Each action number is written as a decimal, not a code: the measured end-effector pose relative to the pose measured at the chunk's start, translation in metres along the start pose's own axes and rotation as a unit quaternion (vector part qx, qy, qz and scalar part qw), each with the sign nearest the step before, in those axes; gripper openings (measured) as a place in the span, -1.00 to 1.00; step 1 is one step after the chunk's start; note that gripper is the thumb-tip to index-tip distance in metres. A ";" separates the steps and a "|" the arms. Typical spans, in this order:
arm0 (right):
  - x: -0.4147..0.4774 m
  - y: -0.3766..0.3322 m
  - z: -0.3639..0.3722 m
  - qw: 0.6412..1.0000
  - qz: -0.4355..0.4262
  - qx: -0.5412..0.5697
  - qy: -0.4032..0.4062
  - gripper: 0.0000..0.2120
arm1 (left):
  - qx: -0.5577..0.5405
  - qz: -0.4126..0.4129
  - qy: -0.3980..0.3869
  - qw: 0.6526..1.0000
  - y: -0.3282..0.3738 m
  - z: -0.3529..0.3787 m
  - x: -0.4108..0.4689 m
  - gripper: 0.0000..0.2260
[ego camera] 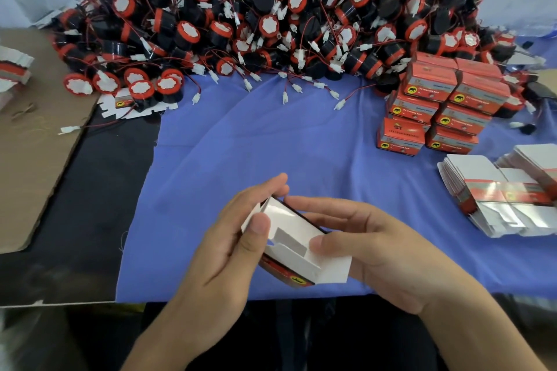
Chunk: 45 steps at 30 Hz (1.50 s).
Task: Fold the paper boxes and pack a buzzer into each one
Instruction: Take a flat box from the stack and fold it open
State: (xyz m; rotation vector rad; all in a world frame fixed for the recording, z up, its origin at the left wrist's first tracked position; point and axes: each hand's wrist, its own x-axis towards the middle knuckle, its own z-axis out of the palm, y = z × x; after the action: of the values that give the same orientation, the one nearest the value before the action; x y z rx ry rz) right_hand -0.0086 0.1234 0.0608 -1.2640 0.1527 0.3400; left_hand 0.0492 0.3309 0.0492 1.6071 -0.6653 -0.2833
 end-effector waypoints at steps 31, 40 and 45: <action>-0.010 0.017 0.016 0.976 -0.162 0.019 0.142 -0.54 | -0.064 -0.013 0.148 0.987 0.001 -0.002 0.007 -0.90; -0.002 0.026 0.026 0.942 -0.282 -0.014 0.181 -0.73 | -0.009 0.084 0.157 0.984 0.005 0.016 0.002 -0.77; -0.007 0.030 0.023 0.905 -0.301 -0.249 0.169 -0.91 | -0.168 0.001 0.249 0.954 -0.002 0.025 0.000 -0.78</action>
State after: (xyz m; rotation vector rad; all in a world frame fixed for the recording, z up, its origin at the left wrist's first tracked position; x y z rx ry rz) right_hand -0.0270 0.1520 0.0428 -1.7966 -0.0430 -0.4097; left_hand 0.0358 0.3101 0.0437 1.2774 -0.2131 0.0196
